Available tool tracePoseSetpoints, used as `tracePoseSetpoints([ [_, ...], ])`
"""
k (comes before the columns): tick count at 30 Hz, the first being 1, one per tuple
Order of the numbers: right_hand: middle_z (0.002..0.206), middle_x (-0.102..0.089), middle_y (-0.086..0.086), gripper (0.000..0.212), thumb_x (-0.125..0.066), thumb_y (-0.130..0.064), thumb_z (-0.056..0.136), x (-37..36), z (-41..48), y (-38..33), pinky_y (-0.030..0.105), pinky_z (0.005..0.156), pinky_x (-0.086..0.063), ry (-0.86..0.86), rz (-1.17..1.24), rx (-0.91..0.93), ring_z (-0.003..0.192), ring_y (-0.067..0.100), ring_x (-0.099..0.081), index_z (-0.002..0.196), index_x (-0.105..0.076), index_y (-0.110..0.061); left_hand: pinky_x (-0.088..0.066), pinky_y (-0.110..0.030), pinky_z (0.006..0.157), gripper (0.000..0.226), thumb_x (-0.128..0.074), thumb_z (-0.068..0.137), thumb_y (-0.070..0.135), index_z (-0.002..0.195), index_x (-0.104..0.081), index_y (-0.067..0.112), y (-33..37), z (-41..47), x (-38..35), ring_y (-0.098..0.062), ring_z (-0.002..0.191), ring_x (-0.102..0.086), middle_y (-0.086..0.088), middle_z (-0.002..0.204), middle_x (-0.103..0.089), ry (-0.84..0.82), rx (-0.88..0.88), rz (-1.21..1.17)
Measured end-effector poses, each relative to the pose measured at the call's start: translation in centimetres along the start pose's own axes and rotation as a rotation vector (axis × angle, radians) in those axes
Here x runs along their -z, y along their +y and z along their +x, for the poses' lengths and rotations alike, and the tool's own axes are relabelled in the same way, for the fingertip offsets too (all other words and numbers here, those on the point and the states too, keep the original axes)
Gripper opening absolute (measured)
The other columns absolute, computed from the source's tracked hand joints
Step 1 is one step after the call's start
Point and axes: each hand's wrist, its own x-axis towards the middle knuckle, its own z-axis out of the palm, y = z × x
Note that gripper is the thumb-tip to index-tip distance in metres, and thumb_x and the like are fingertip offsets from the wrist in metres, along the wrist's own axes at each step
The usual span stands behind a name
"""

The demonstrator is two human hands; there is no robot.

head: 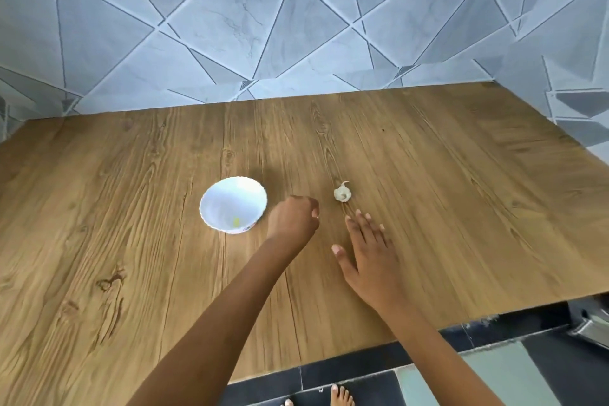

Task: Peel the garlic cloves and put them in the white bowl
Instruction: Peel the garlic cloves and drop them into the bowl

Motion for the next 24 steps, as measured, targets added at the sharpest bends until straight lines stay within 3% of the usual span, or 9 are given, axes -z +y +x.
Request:
tracePoseSetpoints([
  [2,0.155,-0.022,0.008,0.083,0.004,-0.064,0.089,-0.3,0.1,0.5,0.034,0.114,0.0,-0.031,-0.001,0.002,0.143,0.015,-0.007,0.147,-0.026,-0.013,-0.054,-0.033,0.075,0.016,-0.055,0.088,0.019,0.096,-0.069,0.018,-0.2,-0.1,-0.9,-0.021,0.088,-0.065,-0.002,0.1,-0.067,0.034,0.002,0.016],
  [6,0.147,-0.038,0.013,0.064,-0.022,-0.049,0.094,-1.0,-0.3,0.5,0.041,0.113,-0.017,-0.059,-0.033,-0.017,0.139,0.024,-0.032,0.14,-0.041,-0.01,-0.052,-0.034,0.069,0.02,-0.052,0.091,0.021,0.098,-0.068,0.012,0.2,-0.2,-1.4,-0.025,0.086,-0.061,-0.006,0.1,-0.062,0.075,0.018,0.049],
  [9,0.147,-0.038,0.013,0.062,-0.024,-0.048,0.094,-1.0,-0.2,0.5,0.041,0.113,-0.018,-0.042,-0.025,-0.014,0.138,0.025,-0.033,0.14,-0.042,-0.01,-0.051,-0.034,0.065,0.021,-0.05,0.092,0.022,0.098,-0.066,0.01,0.5,-0.5,-1.3,-0.025,0.082,-0.061,-0.007,0.097,-0.061,0.088,0.005,0.052],
  [12,0.146,-0.039,0.014,0.062,-0.025,-0.047,0.094,-1.1,-0.2,0.7,0.042,0.113,-0.019,-0.023,-0.013,0.002,0.138,0.026,-0.033,0.138,-0.044,-0.009,-0.053,-0.034,0.067,0.015,-0.056,0.088,0.019,0.094,-0.067,0.009,0.5,-2.2,-0.6,-0.022,0.078,-0.064,-0.005,0.09,-0.068,0.116,0.018,-0.088],
  [17,0.14,-0.048,0.014,0.059,-0.032,-0.045,0.09,-1.3,-0.5,-0.1,0.047,0.108,-0.026,0.003,0.019,0.141,0.132,0.029,-0.042,0.133,-0.051,-0.008,-0.044,-0.014,0.063,0.009,-0.062,0.087,0.015,0.09,-0.071,0.014,-0.6,-7.5,1.1,-0.006,0.069,-0.058,0.003,0.084,-0.07,0.055,0.127,-0.198],
  [21,0.139,-0.049,0.016,0.058,-0.03,-0.042,0.091,-1.6,-0.9,-1.9,0.046,0.106,-0.028,-0.022,0.006,0.232,0.131,0.03,-0.044,0.131,-0.053,-0.007,-0.039,-0.015,0.066,0.016,-0.055,0.092,0.016,0.099,-0.068,0.009,-1.6,-10.1,1.9,-0.009,0.081,-0.058,-0.002,0.099,-0.07,-0.071,0.167,-0.055],
  [24,0.139,-0.049,0.016,0.057,-0.028,-0.04,0.092,-1.9,-1.0,-2.5,0.047,0.107,-0.027,-0.047,-0.009,0.225,0.131,0.03,-0.043,0.131,-0.053,-0.007,-0.042,-0.025,0.081,0.019,-0.053,0.094,0.019,0.103,-0.068,0.011,-1.5,-10.0,2.1,-0.017,0.099,-0.06,-0.002,0.106,-0.068,-0.154,0.137,0.091],
])
